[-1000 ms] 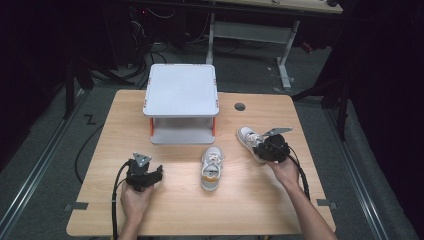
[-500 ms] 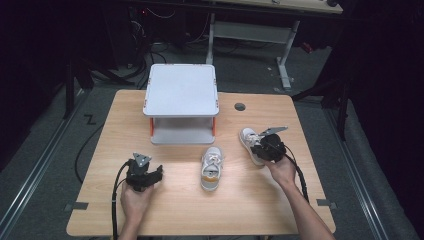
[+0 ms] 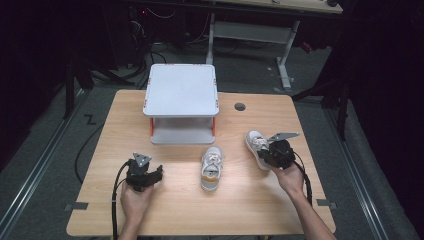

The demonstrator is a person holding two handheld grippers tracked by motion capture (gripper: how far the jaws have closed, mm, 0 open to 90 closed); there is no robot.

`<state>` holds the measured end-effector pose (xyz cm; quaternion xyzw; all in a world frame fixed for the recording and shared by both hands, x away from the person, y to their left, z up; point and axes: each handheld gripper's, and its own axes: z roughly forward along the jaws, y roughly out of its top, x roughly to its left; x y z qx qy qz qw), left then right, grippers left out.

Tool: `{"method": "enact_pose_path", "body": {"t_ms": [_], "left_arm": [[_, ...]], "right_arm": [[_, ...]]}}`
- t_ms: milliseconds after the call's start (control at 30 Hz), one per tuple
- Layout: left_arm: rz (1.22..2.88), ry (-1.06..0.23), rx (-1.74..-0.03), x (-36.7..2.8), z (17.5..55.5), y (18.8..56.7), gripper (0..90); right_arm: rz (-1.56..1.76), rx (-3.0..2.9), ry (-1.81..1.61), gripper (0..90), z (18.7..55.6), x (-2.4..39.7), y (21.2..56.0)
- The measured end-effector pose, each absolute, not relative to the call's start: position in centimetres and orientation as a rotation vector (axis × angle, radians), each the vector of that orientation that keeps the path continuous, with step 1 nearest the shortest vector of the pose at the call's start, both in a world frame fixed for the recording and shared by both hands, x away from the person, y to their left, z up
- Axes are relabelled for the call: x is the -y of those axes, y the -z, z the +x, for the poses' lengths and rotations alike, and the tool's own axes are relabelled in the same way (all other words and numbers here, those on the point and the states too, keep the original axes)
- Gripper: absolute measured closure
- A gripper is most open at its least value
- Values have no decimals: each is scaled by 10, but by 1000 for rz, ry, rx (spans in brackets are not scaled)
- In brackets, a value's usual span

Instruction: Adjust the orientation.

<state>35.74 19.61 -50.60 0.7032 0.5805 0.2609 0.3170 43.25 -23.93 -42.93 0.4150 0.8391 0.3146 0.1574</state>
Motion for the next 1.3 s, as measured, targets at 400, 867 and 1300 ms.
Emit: {"method": "enact_pose_path", "body": {"t_ms": [400, 867, 1300], "left_arm": [[1849, -686, -1529, -196, 357, 506, 354], [1850, -686, -1528, -196, 357, 506, 354], [1844, -683, -1530, -197, 357, 506, 354]], "right_arm": [[1153, -2442, -949, 839, 390, 230, 428], [1091, -2483, -906, 837, 381, 191, 431], [1105, -2530, -868, 819, 383, 160, 440]]}}
